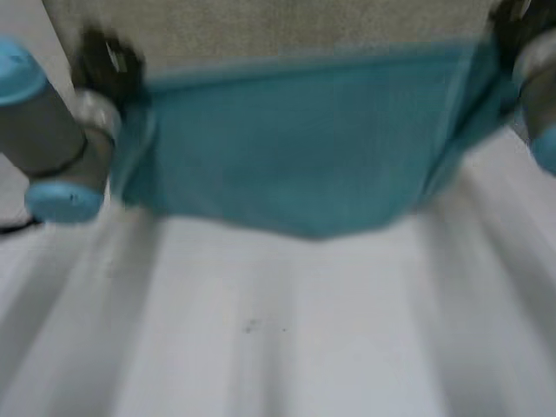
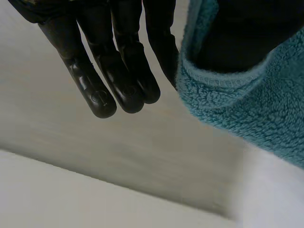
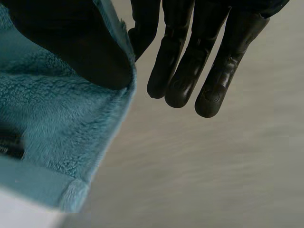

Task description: Fold the laundry

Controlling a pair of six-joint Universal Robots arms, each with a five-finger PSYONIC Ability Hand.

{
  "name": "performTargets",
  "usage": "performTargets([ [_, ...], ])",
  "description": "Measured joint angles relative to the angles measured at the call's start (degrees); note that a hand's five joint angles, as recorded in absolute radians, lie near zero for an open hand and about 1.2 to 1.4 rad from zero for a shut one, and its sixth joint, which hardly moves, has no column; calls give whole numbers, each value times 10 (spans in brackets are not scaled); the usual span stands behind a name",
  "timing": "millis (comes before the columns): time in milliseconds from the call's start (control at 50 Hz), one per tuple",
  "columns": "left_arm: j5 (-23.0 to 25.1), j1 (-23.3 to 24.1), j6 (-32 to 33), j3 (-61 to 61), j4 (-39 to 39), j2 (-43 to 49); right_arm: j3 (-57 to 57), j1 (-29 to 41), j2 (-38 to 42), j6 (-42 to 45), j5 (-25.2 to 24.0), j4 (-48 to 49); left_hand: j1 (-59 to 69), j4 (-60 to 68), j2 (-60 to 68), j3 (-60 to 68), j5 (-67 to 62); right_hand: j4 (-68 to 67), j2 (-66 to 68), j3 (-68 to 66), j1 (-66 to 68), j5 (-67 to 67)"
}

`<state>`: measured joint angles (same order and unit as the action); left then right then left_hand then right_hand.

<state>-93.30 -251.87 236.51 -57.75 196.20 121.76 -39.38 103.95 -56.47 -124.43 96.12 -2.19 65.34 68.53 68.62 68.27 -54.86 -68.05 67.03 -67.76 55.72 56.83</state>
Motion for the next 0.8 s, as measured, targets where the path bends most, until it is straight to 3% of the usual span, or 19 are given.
performTargets([
  [40, 7, 0, 5, 11, 75, -16, 18, 5, -10, -3, 7, 62, 0, 0, 0, 0, 0, 0, 0, 0, 0, 1],
  [60, 7, 0, 5, 11, 75, -16, 18, 5, -10, -3, 7, 62, 0, 0, 0, 0, 0, 0, 0, 0, 0, 1],
  [100, 18, 0, 2, 9, 176, -43, 0, 13, -46, -11, 8, 157, 0, 0, 0, 0, -3, 0, 0, 0, 0, 5],
  [160, 24, -2, -18, -20, 221, -64, -68, 17, -100, -19, -7, 220, 0, 0, 0, 0, -13, 0, 0, 0, 0, 5],
  [360, 30, -24, -134, -167, 169, -91, -304, 15, -177, -39, -64, 230, 0, 0, 0, 0, -13, -3, 0, -2, 0, 5],
  [480, 44, -30, -170, -269, 142, -62, -407, 15, -124, -51, -79, 200, 0, 0, 0, 0, -13, -3, 0, -2, 0, 5],
  [720, 69, -31, -149, -355, 139, 24, -480, 9, -8, -114, -88, 165, 0, 0, 0, 1, -13, -1, -3, 1, -1, 3],
  [800, 69, -35, -138, -366, 139, 23, -492, -19, 1, -199, -95, 161, 0, 0, 1, 1, -13, 230, -225, 231, -170, -213],
])
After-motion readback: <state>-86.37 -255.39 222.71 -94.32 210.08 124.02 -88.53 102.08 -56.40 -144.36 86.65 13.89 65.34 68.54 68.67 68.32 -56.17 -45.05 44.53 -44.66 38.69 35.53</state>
